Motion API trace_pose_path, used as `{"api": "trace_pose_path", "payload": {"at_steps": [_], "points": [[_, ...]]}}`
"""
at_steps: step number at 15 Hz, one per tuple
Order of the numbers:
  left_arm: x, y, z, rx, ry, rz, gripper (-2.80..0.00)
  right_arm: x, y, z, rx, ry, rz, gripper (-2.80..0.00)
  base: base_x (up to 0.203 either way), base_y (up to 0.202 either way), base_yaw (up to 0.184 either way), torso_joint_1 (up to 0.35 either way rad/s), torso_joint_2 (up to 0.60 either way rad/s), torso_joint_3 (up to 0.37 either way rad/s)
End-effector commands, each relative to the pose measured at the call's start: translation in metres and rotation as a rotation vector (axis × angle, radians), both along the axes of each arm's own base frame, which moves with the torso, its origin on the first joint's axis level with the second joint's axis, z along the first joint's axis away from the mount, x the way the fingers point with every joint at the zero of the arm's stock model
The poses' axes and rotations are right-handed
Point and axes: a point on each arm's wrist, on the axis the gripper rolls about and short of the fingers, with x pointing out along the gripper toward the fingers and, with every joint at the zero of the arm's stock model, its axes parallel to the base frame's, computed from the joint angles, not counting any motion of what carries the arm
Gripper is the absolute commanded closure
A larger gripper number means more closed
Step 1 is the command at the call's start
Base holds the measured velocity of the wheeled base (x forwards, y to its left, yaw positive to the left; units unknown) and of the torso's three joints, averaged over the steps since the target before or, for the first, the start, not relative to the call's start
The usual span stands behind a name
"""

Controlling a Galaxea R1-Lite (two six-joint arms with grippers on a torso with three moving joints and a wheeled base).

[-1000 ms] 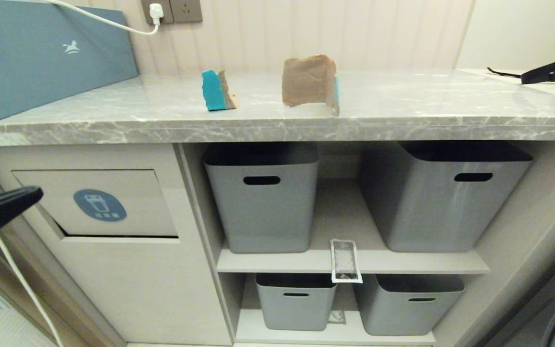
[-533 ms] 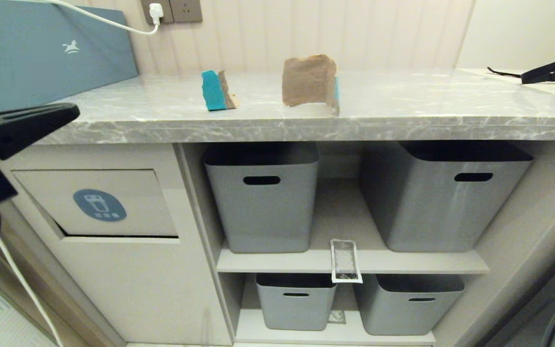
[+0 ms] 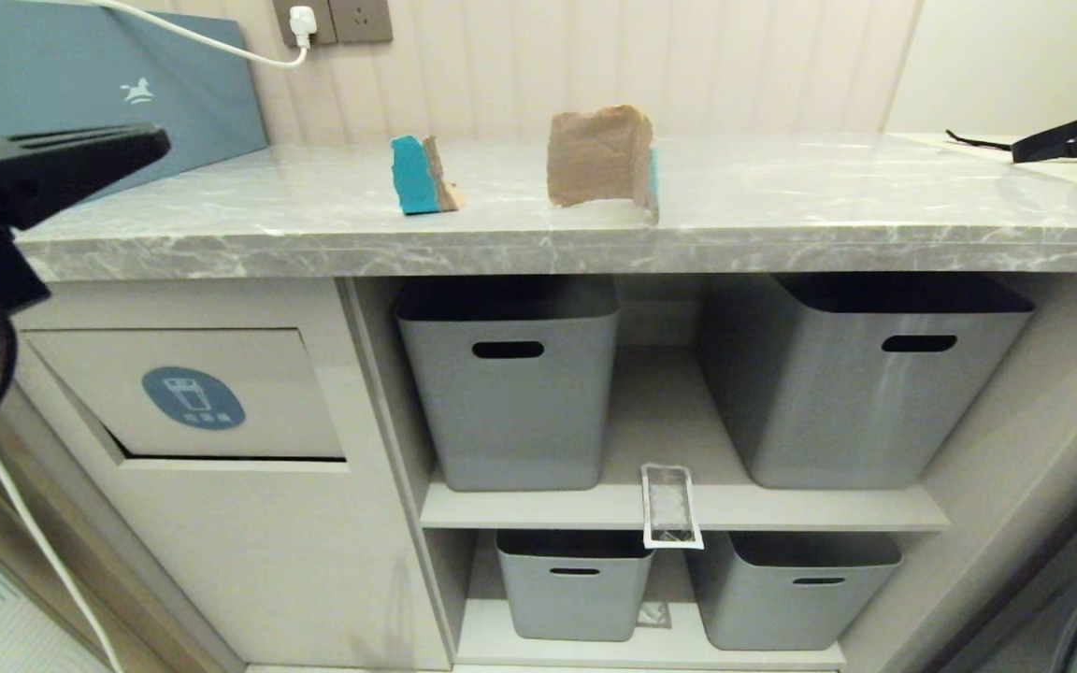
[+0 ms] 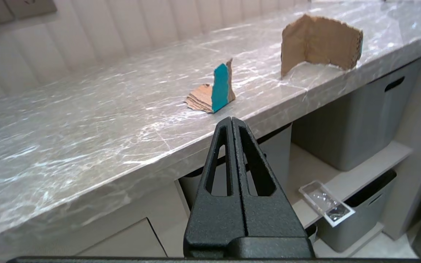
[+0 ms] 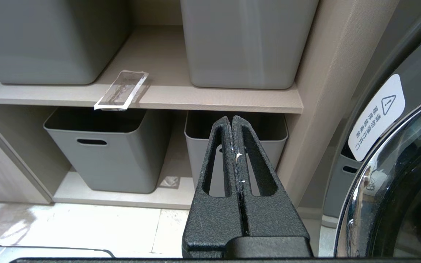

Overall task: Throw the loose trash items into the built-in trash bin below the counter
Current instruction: Pick up the garbage

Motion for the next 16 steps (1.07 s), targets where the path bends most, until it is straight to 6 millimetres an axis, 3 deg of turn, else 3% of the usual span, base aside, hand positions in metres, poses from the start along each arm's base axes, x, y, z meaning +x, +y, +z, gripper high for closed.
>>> {"api": "trace_pose_path", "payload": {"at_steps": [1, 8, 16], "points": [[0.014, -0.004, -0.006, 0.016, 0.03, -0.011, 0.0, 0.0, 0.0, 0.0, -0.001, -0.002, 0.001, 0.0, 0.0, 0.0, 0.0, 0.0, 0.0, 0.0], [0.062, -0.016, -0.021, 0.06, 0.071, -0.003, 0.0, 0.0, 0.0, 0.0, -0.001, -0.002, 0.001, 0.0, 0.0, 0.0, 0.0, 0.0, 0.0, 0.0], [0.067, -0.019, -0.021, 0.063, 0.07, -0.009, 0.0, 0.0, 0.0, 0.0, -0.001, -0.002, 0.001, 0.0, 0.0, 0.0, 0.0, 0.0, 0.0, 0.0]]}}
